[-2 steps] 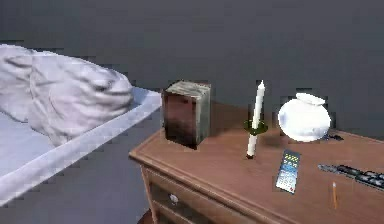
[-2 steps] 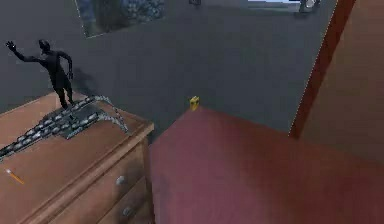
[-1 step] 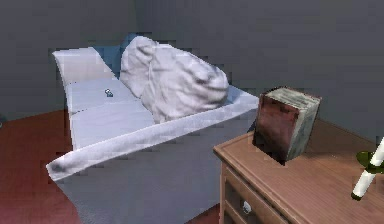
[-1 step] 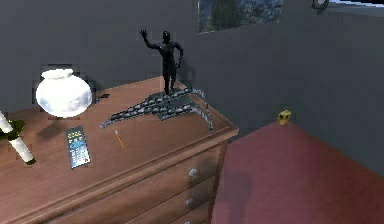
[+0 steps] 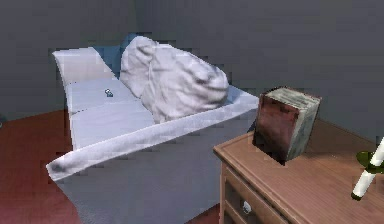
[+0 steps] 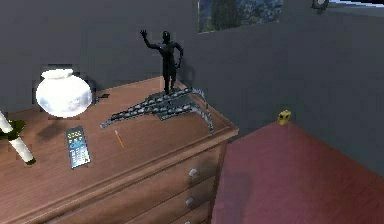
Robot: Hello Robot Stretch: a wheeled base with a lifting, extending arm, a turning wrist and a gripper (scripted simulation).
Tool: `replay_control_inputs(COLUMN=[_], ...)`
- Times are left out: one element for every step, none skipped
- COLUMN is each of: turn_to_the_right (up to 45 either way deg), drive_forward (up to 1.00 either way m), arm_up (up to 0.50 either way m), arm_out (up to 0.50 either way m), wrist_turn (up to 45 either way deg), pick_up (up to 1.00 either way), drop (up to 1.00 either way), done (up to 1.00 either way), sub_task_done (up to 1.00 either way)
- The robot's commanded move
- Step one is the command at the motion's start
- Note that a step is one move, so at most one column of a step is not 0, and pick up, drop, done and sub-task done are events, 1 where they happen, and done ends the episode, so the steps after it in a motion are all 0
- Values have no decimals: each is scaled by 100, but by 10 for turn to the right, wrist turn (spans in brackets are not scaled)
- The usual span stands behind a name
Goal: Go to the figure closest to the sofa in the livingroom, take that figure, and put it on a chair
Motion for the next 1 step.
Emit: replay_control_inputs(turn_to_the_right=[0], drive_forward=[0], arm_up=[38], arm_out=[0], wrist_turn=[0], pick_up=[0], drop=[0], done=[0], sub_task_done=[0])
